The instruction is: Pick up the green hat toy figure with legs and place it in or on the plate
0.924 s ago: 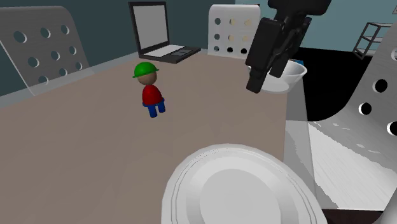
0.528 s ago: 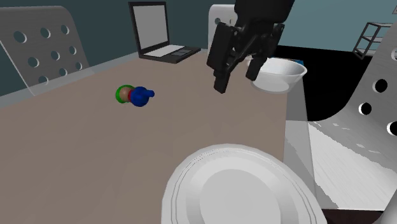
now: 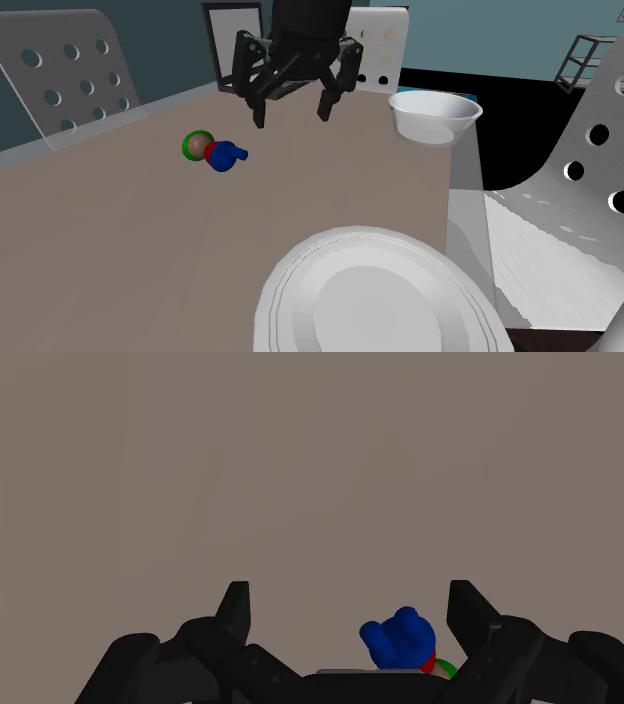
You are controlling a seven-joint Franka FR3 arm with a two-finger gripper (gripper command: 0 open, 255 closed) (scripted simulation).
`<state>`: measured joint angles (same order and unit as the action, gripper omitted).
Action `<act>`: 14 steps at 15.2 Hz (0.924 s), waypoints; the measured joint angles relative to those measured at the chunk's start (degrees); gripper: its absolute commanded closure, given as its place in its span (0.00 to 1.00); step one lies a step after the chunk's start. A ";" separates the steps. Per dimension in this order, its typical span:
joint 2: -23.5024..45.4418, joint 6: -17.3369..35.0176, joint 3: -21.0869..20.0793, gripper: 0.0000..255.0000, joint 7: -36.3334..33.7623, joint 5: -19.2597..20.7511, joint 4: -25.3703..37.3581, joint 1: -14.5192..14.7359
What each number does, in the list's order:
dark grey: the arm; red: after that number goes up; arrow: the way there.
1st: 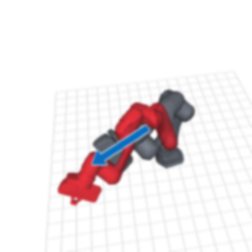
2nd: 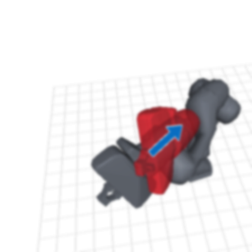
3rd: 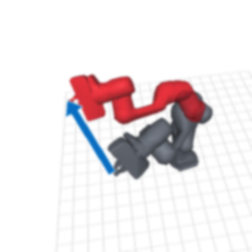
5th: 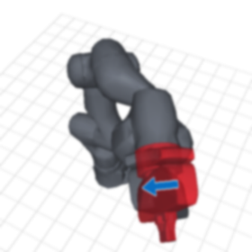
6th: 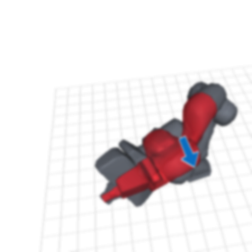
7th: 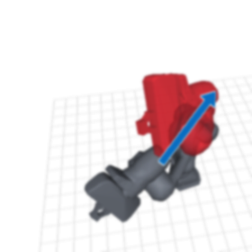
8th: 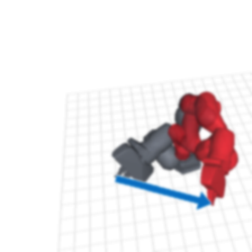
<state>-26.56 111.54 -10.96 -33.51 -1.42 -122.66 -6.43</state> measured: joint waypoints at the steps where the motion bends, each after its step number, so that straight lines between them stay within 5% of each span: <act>1: 2.03 1.38 -0.93 0.00 -2.25 0.51 1.26 -0.55; 9: 17.13 6.64 -5.16 0.00 -18.62 7.31 14.90 -4.77; 14: 20.23 9.72 -5.60 0.00 -21.25 8.98 15.17 -5.09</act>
<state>-6.33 121.25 -16.56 -54.77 7.56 -107.49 -11.52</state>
